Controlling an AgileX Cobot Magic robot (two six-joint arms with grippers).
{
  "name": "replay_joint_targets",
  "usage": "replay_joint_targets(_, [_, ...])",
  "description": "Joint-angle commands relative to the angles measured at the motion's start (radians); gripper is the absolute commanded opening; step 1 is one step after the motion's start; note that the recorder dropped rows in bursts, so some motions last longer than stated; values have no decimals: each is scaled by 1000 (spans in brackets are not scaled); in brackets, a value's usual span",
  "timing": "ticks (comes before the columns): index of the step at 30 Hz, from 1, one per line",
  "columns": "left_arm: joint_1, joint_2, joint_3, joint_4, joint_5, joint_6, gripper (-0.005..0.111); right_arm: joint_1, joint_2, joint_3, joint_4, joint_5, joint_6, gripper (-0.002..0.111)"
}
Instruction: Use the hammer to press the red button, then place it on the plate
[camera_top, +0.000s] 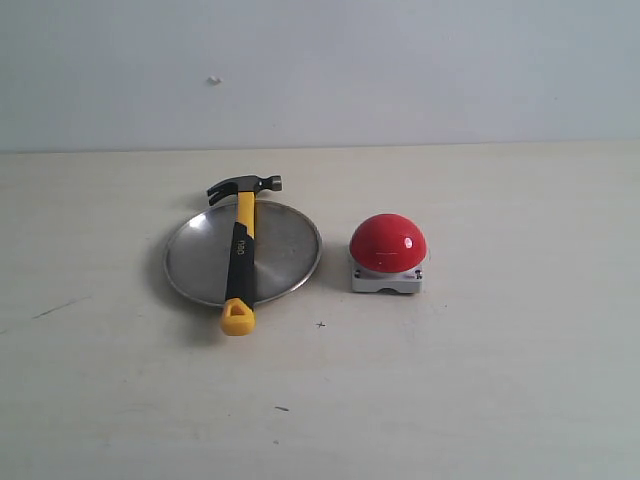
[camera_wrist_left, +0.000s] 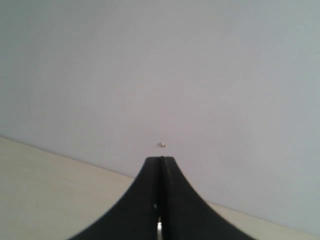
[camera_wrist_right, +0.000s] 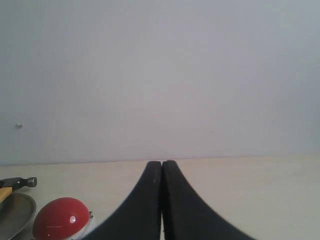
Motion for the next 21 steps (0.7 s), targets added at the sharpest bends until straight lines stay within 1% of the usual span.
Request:
replay_joint_targets(1, [-2,-7,5,5,7,4,0,10,-68,50,-25,-55,-9,0])
replay_joint_targets(21, [-2,-10,5,4,4,4,0,10,-68,50,-56,-89,-9,0])
